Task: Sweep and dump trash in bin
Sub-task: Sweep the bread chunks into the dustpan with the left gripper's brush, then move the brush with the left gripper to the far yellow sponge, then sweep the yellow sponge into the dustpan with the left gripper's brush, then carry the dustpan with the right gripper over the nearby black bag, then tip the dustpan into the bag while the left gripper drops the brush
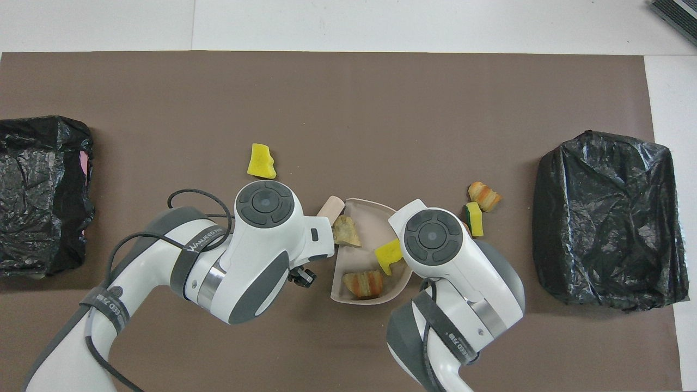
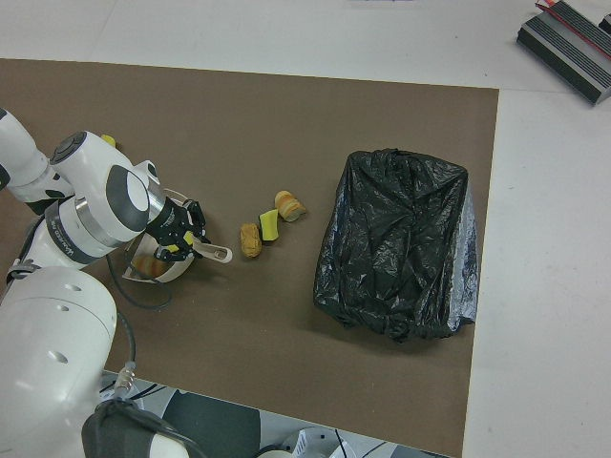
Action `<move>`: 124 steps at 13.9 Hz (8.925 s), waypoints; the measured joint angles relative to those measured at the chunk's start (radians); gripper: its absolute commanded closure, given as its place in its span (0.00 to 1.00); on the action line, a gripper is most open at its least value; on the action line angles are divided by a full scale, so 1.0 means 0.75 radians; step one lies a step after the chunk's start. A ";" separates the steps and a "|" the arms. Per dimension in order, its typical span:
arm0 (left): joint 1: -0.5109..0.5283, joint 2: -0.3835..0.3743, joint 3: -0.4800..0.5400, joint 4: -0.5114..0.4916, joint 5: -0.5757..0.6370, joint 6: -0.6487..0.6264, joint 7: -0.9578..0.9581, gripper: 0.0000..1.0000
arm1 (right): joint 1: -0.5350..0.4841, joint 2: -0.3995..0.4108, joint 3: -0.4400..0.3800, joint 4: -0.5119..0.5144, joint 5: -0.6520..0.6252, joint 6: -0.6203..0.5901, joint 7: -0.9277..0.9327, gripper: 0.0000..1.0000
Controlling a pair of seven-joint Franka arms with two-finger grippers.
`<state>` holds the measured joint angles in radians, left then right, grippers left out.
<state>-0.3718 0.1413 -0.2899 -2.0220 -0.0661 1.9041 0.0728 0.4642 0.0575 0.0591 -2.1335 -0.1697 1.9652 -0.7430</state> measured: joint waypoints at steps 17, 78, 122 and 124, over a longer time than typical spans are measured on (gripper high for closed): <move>0.288 0.046 0.053 0.161 0.127 -0.020 -0.126 1.00 | 0.007 -0.001 0.001 0.014 0.000 0.014 0.000 1.00; -0.344 -0.303 -0.037 -0.452 -0.199 0.294 -1.273 1.00 | -0.500 -0.045 -0.022 0.314 0.162 -0.126 -0.495 1.00; 0.365 -0.366 0.187 0.582 0.097 -0.524 -0.098 0.00 | -0.921 0.006 -0.062 0.439 -1.043 -0.210 -0.953 1.00; 0.364 -0.356 0.266 0.587 0.097 -0.524 0.047 0.00 | -0.909 -0.002 -0.061 0.447 -1.065 -0.233 -0.953 1.00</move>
<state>-0.0989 -0.1253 -0.0905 -1.5818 0.0069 1.5110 0.1084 -0.2177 0.0562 0.0132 -1.7982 -0.9681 1.7901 -1.4581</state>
